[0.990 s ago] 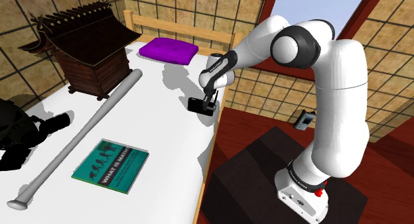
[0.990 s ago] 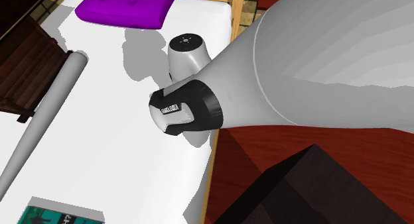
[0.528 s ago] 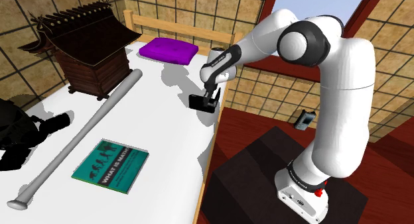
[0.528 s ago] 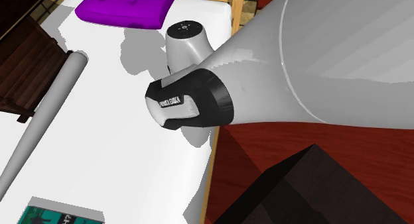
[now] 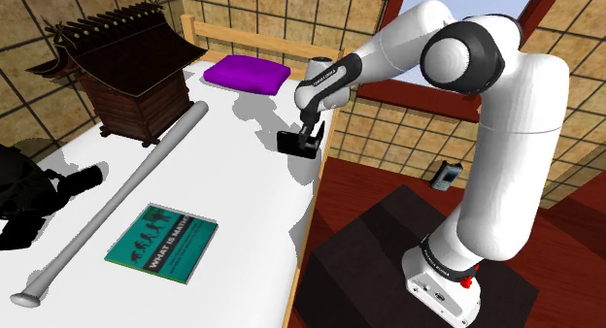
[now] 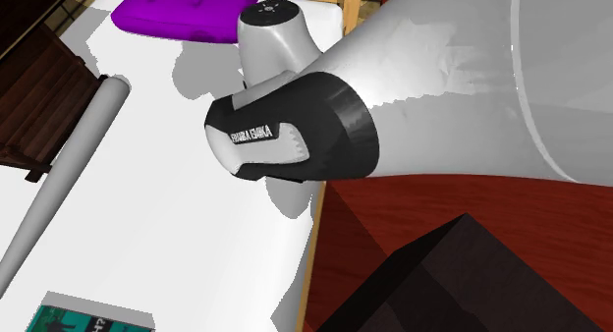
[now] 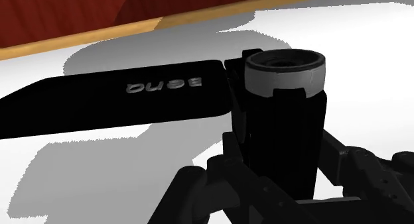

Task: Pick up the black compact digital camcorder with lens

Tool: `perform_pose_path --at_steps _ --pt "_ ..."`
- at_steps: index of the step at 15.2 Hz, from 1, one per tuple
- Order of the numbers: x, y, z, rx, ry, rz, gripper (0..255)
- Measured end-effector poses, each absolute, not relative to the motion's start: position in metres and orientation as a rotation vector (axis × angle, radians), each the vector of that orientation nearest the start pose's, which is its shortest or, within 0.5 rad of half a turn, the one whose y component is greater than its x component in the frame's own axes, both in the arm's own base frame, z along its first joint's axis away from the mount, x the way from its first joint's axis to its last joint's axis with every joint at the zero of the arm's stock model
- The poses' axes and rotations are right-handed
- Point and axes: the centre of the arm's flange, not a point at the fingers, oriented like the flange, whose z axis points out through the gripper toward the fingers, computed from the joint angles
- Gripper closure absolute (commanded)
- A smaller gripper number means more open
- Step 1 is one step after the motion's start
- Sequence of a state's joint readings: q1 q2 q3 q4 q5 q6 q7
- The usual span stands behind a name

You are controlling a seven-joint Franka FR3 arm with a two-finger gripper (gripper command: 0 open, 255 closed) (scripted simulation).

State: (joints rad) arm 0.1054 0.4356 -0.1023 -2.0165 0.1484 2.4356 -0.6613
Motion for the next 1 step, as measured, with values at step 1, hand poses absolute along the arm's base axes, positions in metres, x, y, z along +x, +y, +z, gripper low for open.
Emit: perform_pose_path --at_steps 1 --pt "0.6029 0.0038 0.2365 -2.968 -0.853 -0.009 255"
